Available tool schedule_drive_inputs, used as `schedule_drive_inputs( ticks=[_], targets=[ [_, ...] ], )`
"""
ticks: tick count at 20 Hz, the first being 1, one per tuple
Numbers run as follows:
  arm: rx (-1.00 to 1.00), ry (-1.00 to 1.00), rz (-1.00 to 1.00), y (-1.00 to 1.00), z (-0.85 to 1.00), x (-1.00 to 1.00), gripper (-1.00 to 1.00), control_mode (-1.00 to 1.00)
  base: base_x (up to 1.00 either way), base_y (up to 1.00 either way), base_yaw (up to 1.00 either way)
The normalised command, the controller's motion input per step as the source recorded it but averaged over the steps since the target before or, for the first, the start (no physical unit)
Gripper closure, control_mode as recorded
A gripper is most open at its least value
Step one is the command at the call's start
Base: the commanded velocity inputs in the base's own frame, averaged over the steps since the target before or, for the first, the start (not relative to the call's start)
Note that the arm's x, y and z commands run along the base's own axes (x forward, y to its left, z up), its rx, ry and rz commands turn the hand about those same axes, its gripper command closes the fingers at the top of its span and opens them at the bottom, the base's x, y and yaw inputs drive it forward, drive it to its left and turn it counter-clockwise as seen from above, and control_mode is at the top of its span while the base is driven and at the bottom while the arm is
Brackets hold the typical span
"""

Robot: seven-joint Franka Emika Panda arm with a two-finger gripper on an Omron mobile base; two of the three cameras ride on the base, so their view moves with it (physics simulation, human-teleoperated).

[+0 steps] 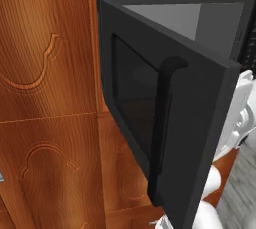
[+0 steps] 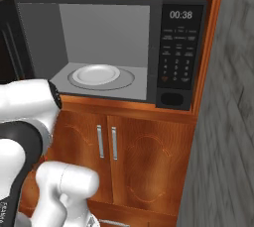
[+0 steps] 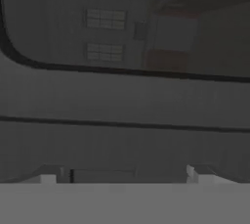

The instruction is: Pick the cheese from the counter and place it in the microwave. Then turn on the microwave.

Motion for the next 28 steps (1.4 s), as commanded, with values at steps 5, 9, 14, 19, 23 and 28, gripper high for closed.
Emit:
schedule_drive_inputs(
  ticks=[5, 9, 14, 19, 23, 28],
  targets=[
    [-0.13, -0.43, -0.11, -0.18, 0.09, -0.05, -1.00, -1.00, 0.00, 0.00, 0.00],
    [-0.26, -0.41, -0.28, -0.64, 0.01, 0.33, -1.00, -1.00, 0.00, 0.00, 0.00],
    [-0.23, -0.26, -0.29, -0.77, 0.22, 0.28, -1.00, -1.00, 0.00, 0.00, 0.00],
    [-0.29, -0.21, -0.36, -0.64, 0.13, 0.10, -1.00, -1.00, 0.00, 0.00, 0.00],
    [-0.32, -0.15, -0.37, -0.61, 0.00, 0.06, -1.00, -1.00, 0.00, 0.00, 0.00],
    [-0.27, -0.03, -0.38, -0.31, 0.00, 0.16, -1.00, -1.00, 0.00, 0.00, 0.00]
  ],
)
